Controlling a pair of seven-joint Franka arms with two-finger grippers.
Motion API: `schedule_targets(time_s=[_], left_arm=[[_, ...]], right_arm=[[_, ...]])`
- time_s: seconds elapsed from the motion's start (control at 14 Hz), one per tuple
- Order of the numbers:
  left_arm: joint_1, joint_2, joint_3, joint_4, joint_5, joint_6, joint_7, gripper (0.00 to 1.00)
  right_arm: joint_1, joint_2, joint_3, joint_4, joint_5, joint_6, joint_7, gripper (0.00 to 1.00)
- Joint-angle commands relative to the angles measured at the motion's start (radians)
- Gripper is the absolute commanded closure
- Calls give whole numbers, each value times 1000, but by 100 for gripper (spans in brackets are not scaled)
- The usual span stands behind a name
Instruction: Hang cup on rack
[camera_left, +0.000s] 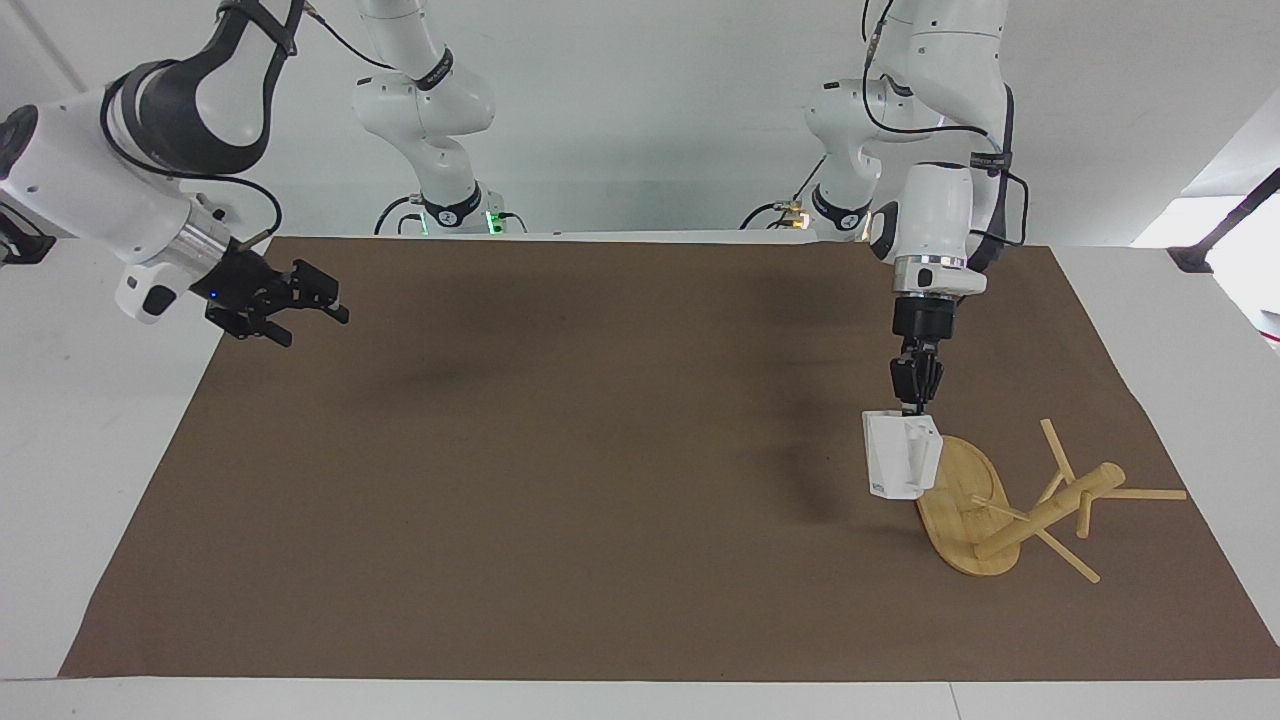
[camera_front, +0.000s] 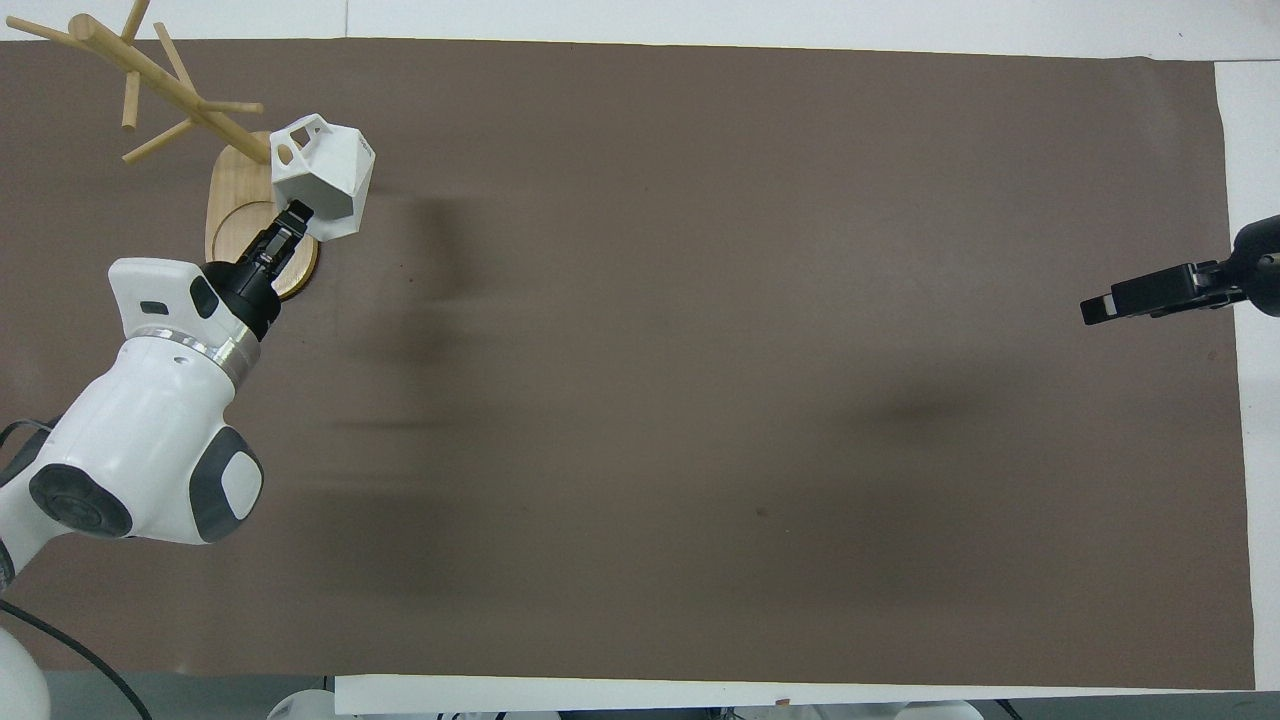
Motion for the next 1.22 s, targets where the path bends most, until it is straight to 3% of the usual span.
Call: schedule_targets(time_s=[0.0, 0.22, 0.36, 0.57, 1.15], left_arm=[[43, 81, -12, 67, 12, 27, -24, 100], [57, 95, -12, 96, 11, 24, -38, 100], [62, 98, -12, 105, 11, 24, -38, 100], [62, 115, -12, 119, 11, 23, -49, 100], [79, 135, -12, 128, 11, 21, -53, 100]], right_arm=[[-6, -68, 61, -14, -85, -44, 138, 0], [-21, -90, 90, -11, -173, -82, 175, 0], [-29, -56, 101, 62, -246, -127, 198, 0], [-47, -9, 103, 150, -257, -165, 206, 0], [-79, -18, 118, 149, -280, -165, 206, 0]])
